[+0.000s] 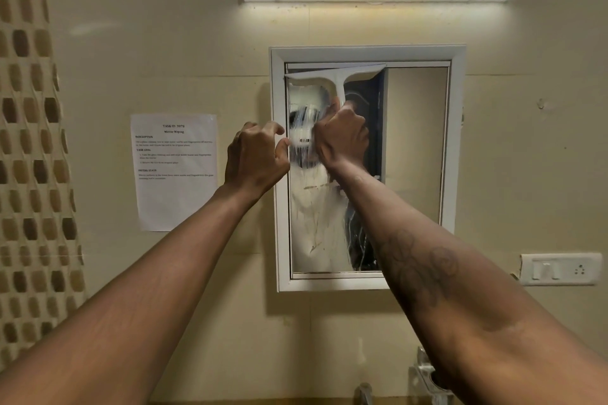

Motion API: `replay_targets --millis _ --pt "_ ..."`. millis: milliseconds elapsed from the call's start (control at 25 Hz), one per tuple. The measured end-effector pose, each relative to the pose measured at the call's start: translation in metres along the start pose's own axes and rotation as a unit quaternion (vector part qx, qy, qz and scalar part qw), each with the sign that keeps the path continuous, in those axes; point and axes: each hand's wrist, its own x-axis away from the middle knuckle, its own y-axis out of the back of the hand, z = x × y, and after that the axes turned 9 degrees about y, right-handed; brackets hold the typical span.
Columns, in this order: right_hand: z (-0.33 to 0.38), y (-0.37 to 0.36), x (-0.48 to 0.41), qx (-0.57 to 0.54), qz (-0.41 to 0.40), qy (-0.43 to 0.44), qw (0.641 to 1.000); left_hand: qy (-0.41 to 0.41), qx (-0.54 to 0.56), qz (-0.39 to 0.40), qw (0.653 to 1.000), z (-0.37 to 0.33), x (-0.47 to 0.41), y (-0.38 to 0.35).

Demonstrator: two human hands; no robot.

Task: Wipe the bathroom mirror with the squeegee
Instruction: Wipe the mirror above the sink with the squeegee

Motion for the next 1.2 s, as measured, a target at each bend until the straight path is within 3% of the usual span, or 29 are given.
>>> replay_targets --millis 560,840,1200 --pt "-0.023 -0.009 0.073 0.012 0.05 -0.076 0.996 0.009 0.006 0.023 1.0 0.004 0.027 -0.004" --pt "-0.04 -0.001 0.118 0.026 0.065 -0.063 0.995 0.025 0.005 0.041 0.999 0.007 0.045 0.003" --pt "-0.009 0.022 0.042 -0.051 -0.06 -0.047 0.996 -0.002 0.009 0.014 1.0 -0.005 0.029 0.018"
